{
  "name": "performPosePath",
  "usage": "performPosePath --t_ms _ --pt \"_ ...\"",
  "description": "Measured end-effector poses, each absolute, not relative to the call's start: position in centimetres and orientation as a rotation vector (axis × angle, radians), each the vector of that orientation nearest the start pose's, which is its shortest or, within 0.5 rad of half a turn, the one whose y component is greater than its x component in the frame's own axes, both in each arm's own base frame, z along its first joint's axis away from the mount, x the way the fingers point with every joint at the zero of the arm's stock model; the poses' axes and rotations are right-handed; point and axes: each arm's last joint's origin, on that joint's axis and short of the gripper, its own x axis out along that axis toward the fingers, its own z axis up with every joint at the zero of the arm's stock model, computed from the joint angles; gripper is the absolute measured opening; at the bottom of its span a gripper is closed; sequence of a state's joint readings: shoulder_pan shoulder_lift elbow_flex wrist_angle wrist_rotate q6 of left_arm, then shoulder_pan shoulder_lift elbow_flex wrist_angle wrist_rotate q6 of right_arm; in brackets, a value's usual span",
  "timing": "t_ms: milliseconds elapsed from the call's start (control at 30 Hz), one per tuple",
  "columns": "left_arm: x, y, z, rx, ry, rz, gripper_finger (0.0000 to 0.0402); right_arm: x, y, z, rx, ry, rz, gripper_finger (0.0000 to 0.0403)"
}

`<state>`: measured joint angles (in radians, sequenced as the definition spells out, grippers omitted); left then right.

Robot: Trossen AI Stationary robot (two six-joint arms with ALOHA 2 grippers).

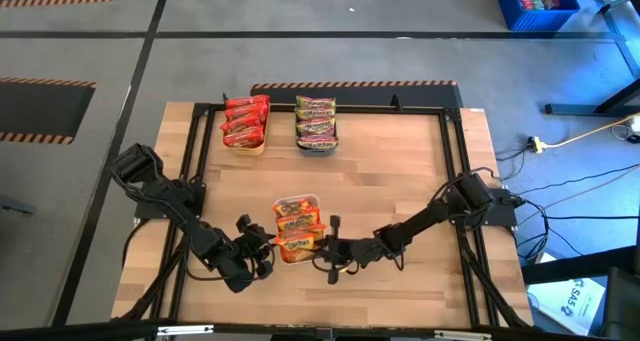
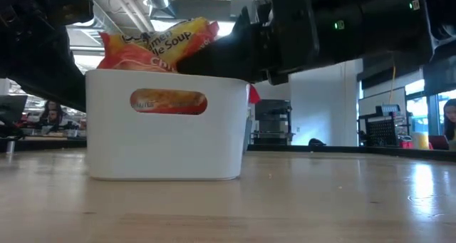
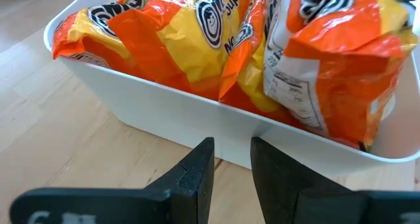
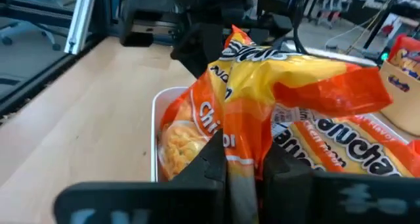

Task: Sort Maruchan noodles
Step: Put the yellow noodle pack into the white bin

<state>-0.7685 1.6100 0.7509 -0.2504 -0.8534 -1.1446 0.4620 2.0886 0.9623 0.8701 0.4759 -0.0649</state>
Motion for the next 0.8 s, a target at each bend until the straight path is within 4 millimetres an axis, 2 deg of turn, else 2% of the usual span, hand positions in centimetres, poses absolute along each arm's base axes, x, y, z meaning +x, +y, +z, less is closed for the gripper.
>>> performPosePath --t_ms 133,367,567,800 --pt "21.2 -17.5 14.3 -0.285 0.586 0.466 0.0094 36.3 16.7 11.2 -0.183 0.263 0.015 0.0041" --pt "21.3 -17.5 14.3 -0.286 0.585 0.467 0.0094 35.4 17.0 12.9 -0.216 0.334 0.067 0.0146" --pt "21.3 -17.5 14.3 -0.286 0.585 0.467 0.0094 33.6 16.7 15.9 -0.207 0.453 0.081 0.0199" --pt "21.3 -17.5 14.3 -0.285 0.586 0.467 0.0094 32.0 15.8 20.6 -0.155 0.409 0.06 0.0206"
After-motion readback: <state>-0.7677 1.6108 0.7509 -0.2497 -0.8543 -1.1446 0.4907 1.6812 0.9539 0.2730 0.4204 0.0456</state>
